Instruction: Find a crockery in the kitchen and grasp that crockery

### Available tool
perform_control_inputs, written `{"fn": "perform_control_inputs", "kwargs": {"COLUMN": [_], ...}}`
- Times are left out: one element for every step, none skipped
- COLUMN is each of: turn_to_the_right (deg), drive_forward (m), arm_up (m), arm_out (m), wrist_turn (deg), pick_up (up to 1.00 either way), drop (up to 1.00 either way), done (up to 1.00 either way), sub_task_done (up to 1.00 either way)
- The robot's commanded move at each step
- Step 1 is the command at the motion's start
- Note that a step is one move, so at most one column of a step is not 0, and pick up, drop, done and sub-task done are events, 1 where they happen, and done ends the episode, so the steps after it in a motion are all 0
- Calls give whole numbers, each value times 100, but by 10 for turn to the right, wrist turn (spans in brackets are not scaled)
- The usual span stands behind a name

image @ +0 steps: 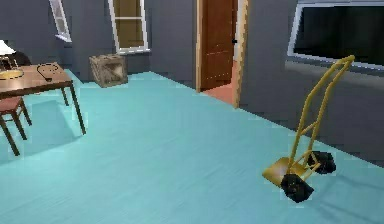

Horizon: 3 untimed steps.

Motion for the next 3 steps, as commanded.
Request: {"fn": "perform_control_inputs", "kwargs": {"turn_to_the_right": [0, 30, 0], "drive_forward": [100, 0, 90], "arm_up": [0, 0, 0], "arm_out": [0, 0, 0], "wrist_turn": [0, 0, 0], "pick_up": [0, 0, 0], "drop": [0, 0, 0], "done": [0, 0, 0], "sub_task_done": [0, 0, 0]}}
